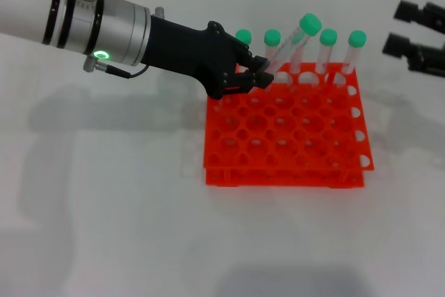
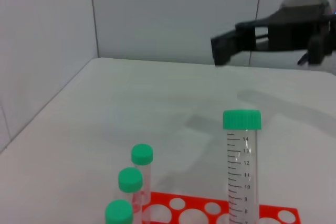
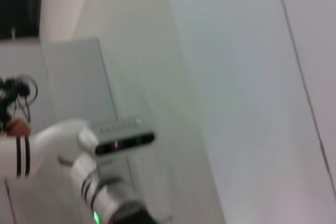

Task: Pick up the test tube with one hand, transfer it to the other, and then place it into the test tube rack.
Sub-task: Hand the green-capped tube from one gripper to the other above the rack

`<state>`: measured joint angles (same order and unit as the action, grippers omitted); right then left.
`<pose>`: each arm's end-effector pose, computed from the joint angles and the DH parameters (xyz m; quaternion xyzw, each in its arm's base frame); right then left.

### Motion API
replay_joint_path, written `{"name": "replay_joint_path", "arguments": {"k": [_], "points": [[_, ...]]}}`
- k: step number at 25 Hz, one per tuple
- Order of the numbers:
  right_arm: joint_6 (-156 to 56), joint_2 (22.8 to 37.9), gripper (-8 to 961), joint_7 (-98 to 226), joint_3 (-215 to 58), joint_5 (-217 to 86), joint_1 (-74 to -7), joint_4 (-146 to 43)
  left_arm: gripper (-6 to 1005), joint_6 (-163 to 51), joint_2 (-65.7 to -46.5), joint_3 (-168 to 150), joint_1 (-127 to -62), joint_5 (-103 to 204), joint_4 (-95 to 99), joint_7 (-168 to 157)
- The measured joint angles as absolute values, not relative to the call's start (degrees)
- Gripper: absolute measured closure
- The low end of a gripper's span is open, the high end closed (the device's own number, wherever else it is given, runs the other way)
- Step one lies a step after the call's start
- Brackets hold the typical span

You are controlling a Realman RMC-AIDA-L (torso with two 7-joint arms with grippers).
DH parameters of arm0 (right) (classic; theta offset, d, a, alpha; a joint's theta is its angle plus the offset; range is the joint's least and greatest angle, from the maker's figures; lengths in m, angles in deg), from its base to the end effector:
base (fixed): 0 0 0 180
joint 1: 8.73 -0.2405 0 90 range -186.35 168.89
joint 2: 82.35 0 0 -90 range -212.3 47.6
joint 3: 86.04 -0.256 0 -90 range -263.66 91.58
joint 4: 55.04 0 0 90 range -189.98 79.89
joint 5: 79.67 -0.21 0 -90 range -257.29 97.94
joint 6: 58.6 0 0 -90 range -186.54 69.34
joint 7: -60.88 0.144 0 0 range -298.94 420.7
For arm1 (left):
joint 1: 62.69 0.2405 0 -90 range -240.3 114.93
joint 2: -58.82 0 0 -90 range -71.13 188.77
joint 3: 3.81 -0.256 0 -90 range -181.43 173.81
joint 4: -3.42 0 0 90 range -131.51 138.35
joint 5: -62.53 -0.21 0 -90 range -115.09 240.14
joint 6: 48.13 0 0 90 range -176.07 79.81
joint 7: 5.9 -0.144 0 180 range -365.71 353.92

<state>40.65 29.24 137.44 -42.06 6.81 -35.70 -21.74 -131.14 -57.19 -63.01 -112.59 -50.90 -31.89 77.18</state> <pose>0.2503 0.3275 0.0725 -0.8796 0.1614 0.4172 0.1617 -0.1479 0.3934 -0.0297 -0.9896 -0.0429 -0.1324 0.0350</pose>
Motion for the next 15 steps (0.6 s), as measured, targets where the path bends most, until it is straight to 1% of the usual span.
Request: {"name": "replay_joint_path", "arguments": {"k": [4, 9, 15], "points": [[38.5, 31.17, 84, 135.6, -42.2, 4.6, -37.8, -26.4, 741, -130.8, -57.37, -63.0, -112.6, -50.9, -31.9, 76.9], [36.7, 32.83, 84, 130.1, -42.1, 4.4, -40.3, -31.7, 735, -130.9, -57.58, -63.0, -112.7, -50.9, -31.9, 75.9], [36.8, 33.21, 83, 124.3, -41.8, 2.5, -42.2, -37.2, 729, -131.0, -58.13, -62.6, -112.2, -50.4, -31.9, 74.2]]}}
